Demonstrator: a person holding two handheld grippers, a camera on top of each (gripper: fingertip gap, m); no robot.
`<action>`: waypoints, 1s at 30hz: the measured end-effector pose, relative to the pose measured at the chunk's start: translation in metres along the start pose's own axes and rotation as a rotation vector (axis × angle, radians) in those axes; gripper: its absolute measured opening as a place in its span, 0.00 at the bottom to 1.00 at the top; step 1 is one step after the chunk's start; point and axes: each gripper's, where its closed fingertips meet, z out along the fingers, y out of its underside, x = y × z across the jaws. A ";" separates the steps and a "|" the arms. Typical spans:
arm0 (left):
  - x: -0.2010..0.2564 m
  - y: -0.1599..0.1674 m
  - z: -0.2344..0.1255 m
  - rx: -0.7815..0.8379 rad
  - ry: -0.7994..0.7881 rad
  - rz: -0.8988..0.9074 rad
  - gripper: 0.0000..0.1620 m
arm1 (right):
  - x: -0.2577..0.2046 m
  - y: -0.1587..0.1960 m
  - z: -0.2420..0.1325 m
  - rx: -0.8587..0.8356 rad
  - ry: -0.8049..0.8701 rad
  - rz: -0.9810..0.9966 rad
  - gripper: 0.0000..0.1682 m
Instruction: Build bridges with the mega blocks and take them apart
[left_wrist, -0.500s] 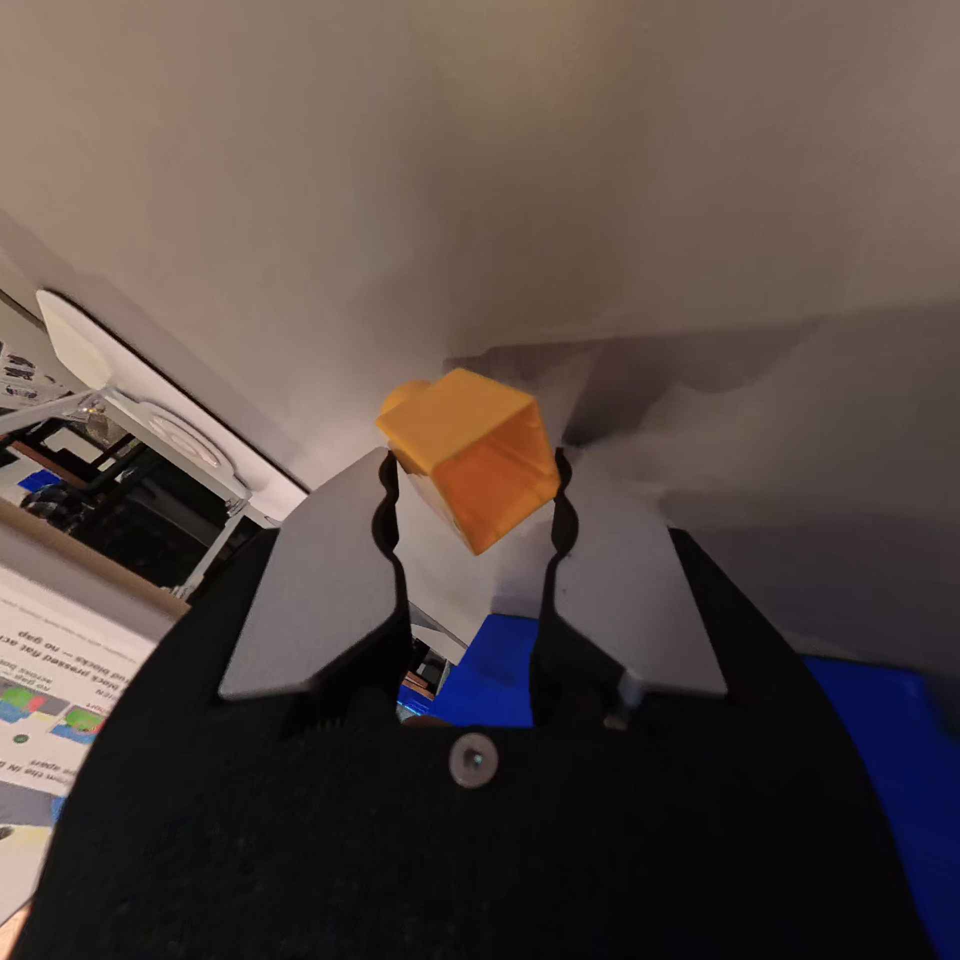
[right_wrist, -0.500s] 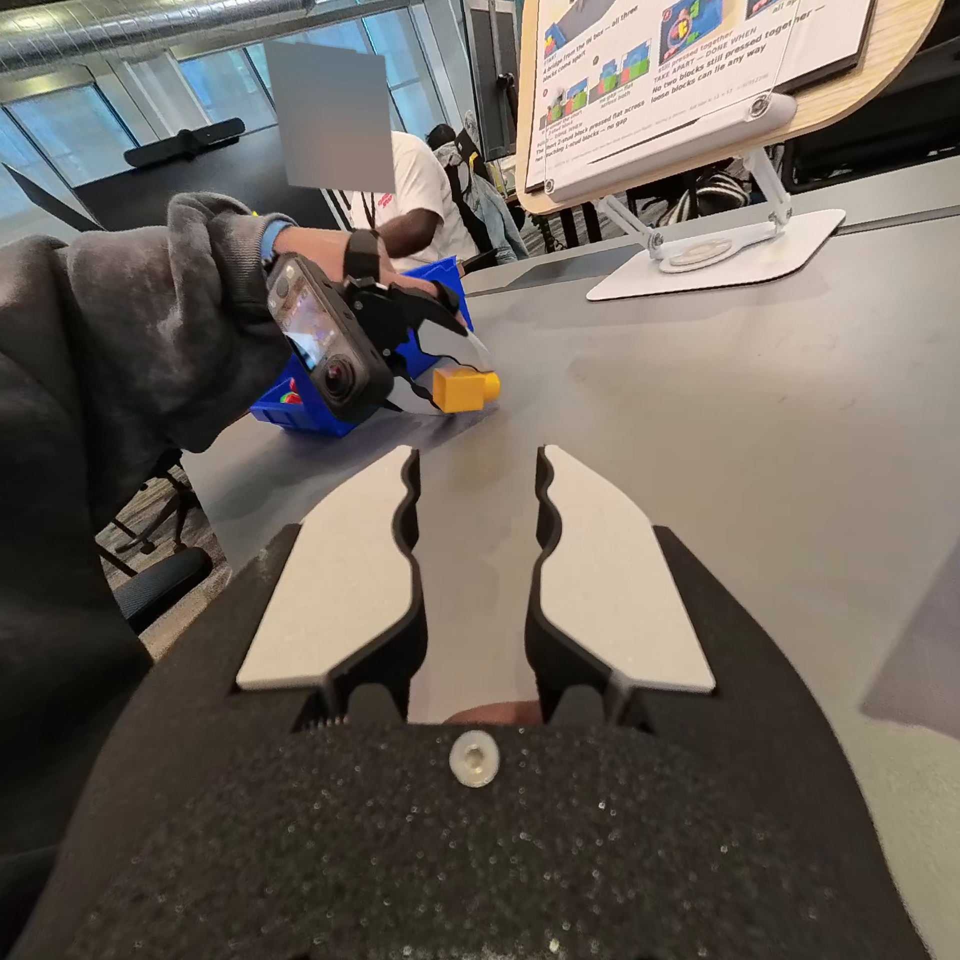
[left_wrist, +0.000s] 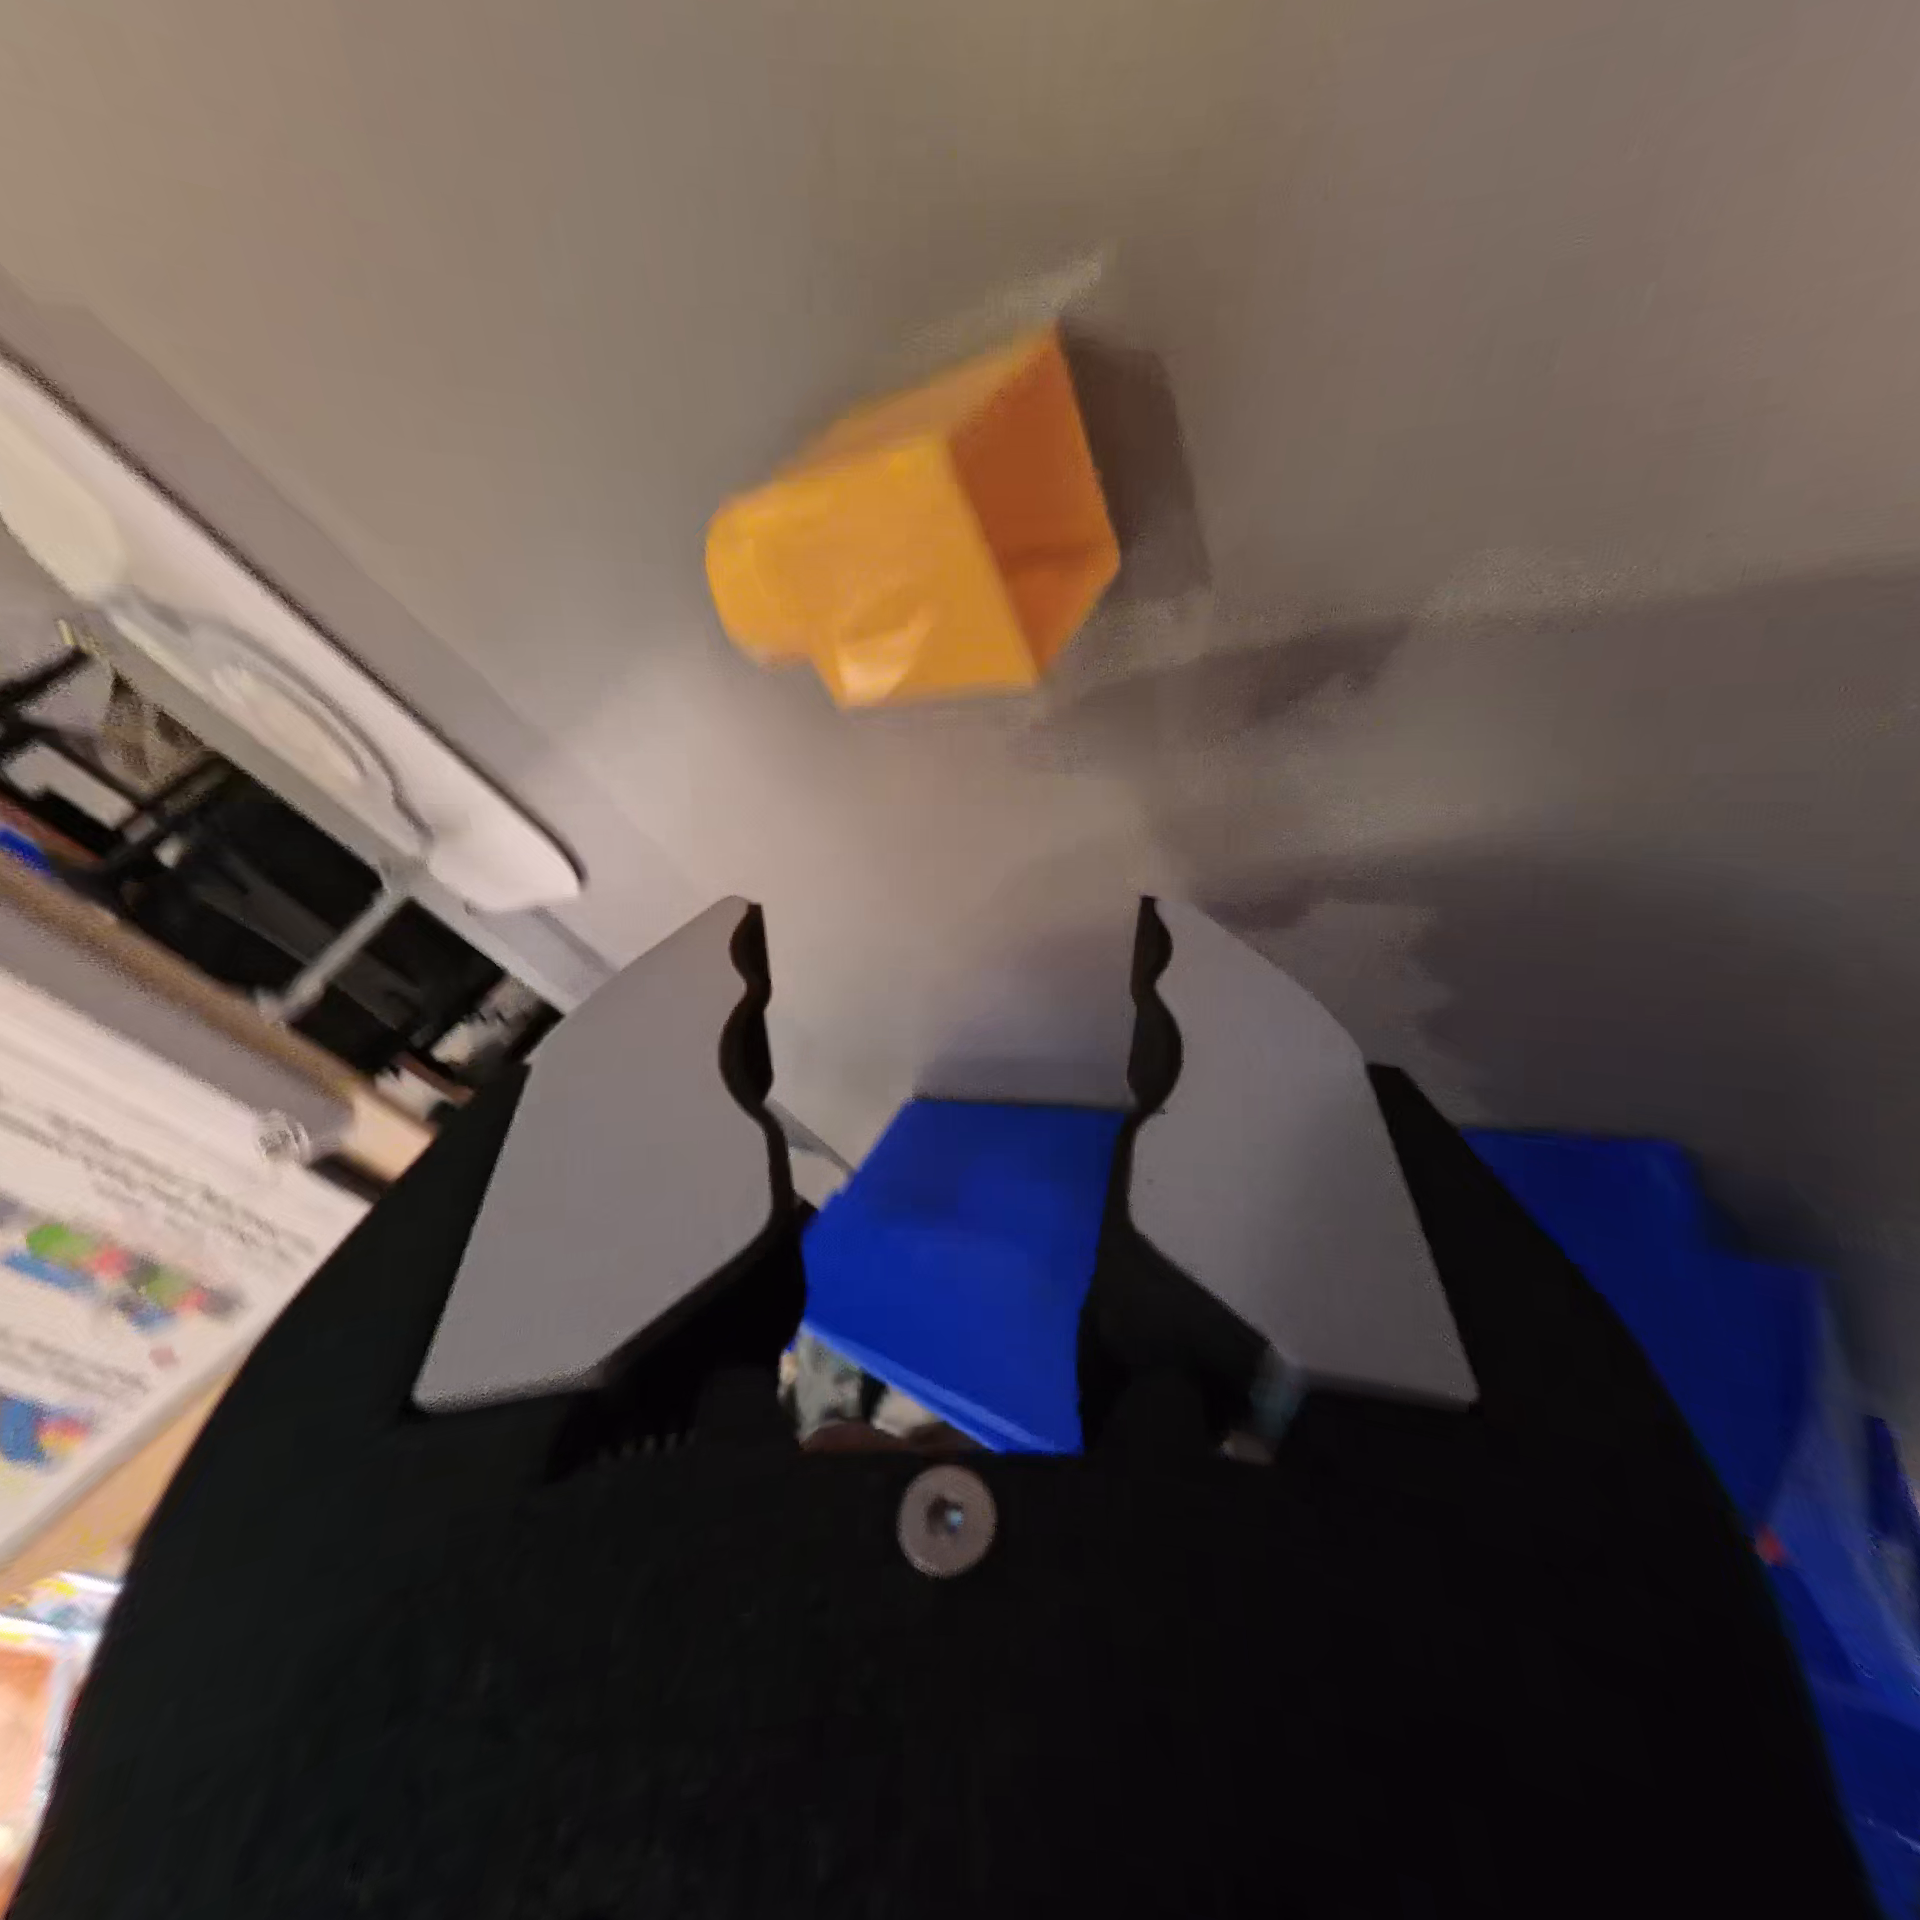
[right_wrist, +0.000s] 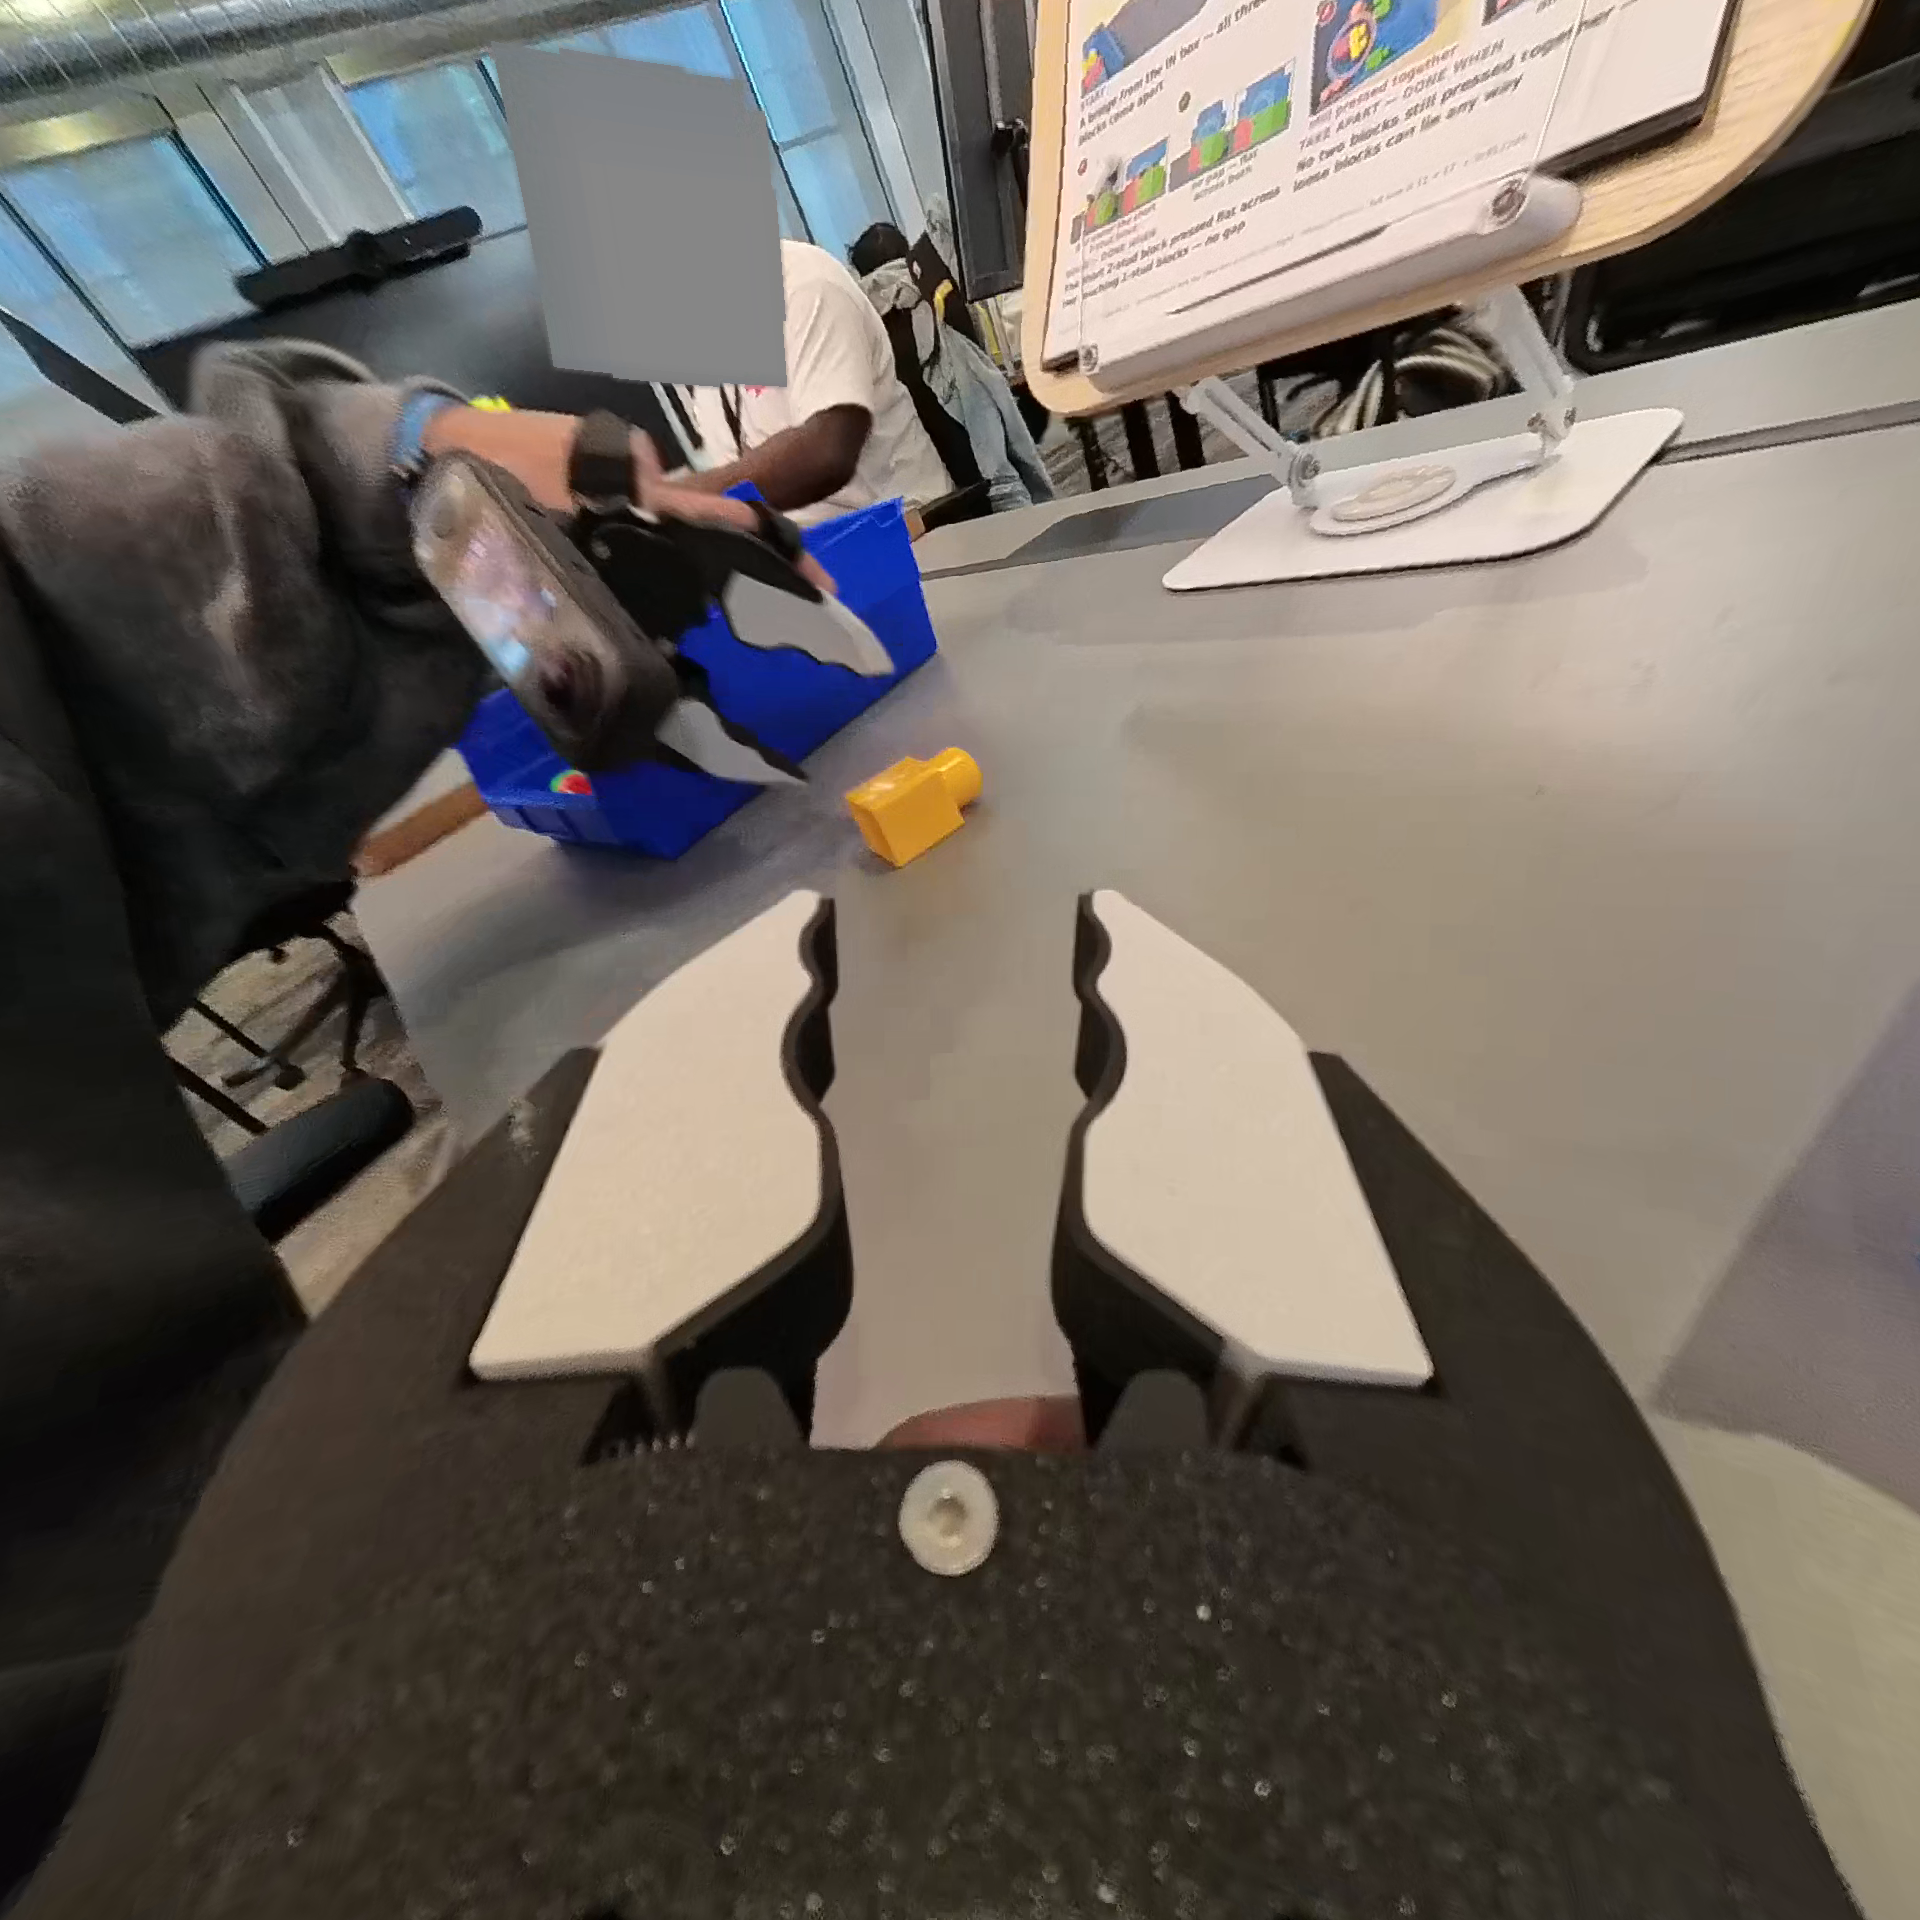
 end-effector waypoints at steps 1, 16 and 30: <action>0.001 0.012 -0.009 -0.008 0.002 -0.061 0.41 | 0.001 -0.002 -0.002 -0.003 0.014 -0.023 0.26; 0.092 0.127 -0.055 0.237 0.154 -1.006 0.43 | -0.012 0.005 0.009 -0.042 -0.053 -0.024 0.26; 0.091 0.115 0.004 0.263 0.363 -0.815 0.40 | -0.010 0.010 0.008 -0.054 -0.013 -0.033 0.25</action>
